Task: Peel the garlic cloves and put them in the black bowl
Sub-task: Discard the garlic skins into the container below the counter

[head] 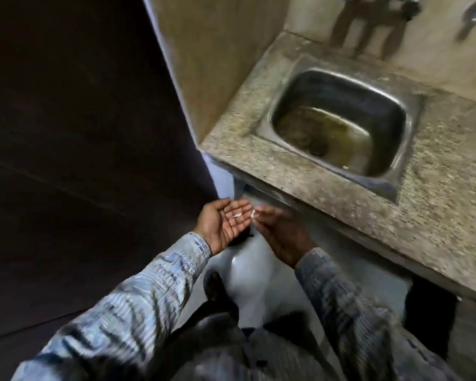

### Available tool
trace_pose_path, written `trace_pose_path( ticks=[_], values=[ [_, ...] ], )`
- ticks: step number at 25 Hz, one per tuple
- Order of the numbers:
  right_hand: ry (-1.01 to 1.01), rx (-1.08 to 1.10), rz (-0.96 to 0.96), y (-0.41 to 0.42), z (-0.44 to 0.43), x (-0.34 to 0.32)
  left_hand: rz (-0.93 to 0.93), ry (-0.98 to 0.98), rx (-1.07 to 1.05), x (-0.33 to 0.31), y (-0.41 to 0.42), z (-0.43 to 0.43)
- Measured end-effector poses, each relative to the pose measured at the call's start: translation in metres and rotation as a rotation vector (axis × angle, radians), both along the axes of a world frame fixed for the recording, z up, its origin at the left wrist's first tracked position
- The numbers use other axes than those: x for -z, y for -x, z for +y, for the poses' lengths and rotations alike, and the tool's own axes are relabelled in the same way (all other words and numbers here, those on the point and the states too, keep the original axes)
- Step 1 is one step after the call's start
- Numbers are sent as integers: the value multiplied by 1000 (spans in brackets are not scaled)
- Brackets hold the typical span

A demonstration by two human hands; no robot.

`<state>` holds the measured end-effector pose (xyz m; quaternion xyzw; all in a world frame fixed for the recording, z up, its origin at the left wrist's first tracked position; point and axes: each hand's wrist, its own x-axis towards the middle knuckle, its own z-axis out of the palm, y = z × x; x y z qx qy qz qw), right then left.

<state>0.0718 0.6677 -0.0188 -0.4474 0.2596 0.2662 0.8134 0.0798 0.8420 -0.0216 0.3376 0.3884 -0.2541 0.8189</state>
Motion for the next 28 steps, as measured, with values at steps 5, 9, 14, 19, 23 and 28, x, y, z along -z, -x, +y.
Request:
trace_pose_path(
  ticks=[5, 9, 14, 19, 23, 28],
  values=[
    [104, -121, 57, -52, 73, 95, 93, -2, -112, 109, -27, 49],
    [157, -185, 186, -91, 99, 253, 182, -75, -178, 259, -56, 68],
    [194, -393, 267, -117, 120, 427, 215, -46, -140, 420, -79, 70],
    [801, -641, -120, -98, 126, 521, 310, -56, -121, 520, -76, 76],
    [947, -1335, -568, -78, 115, 564, 277, -30, -159, 519, -78, 76],
    [1070, -1289, -547, -113, 113, 527, 245, -264, -42, 455, -67, 79]
  ],
)
